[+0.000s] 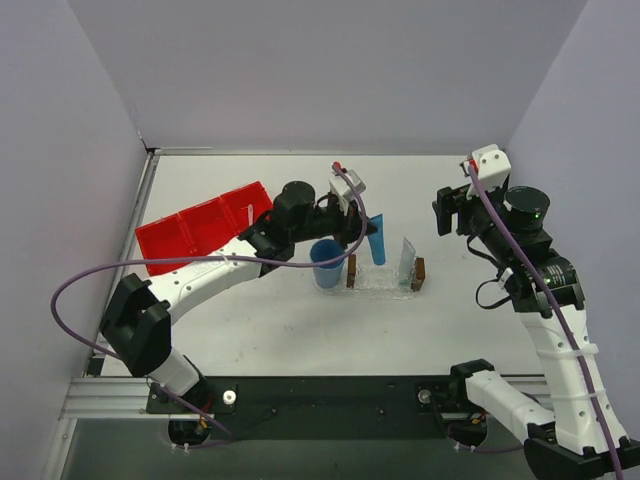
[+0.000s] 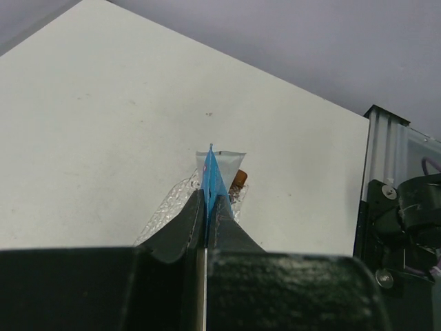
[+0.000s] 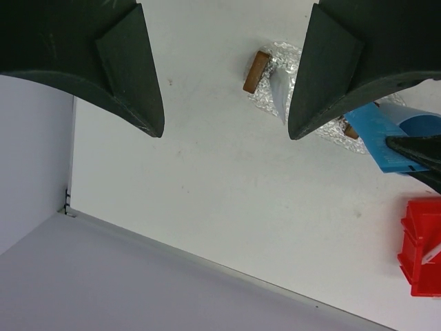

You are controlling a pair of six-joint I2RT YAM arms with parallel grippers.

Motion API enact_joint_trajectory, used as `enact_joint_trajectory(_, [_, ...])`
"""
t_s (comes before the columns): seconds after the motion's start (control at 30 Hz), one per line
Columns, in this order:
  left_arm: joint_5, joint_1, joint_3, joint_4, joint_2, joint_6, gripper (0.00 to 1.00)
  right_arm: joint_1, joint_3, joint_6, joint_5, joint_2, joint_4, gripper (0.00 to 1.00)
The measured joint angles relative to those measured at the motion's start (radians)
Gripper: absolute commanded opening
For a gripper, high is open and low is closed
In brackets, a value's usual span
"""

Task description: Prepare toiletry sets of a toothbrush and toothpaste on the tray

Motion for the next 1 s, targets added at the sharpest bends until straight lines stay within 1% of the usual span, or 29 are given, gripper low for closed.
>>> enact_joint_trajectory(0.17, [-0.097,-0.027,-0.003,0.008,0.027,0.054,0.00,-0.069,-0.031,0.000,-0.037,0.003,-0.041,0.67])
enact_joint_trajectory(0.33, [-0.158,-0.048,-0.055,0.062,0.029,0.085,0.00,-0.144,-0.053,-0.003,-0.095,-0.002,-0.070,0.67])
enact_joint_trajectory(0.63, [-0.185,-0.053,-0.101,0.154,0.053,0.099,0.00,-0.233,-0.104,-0.019,-0.204,-0.035,-0.103,0.66])
enact_joint_trajectory(1.0, [-0.185,-0.072,-0.125,0.179,0.078,0.137,0.00,-0.262,-0.108,-0.020,-0.262,-0.018,-0.106,0.66])
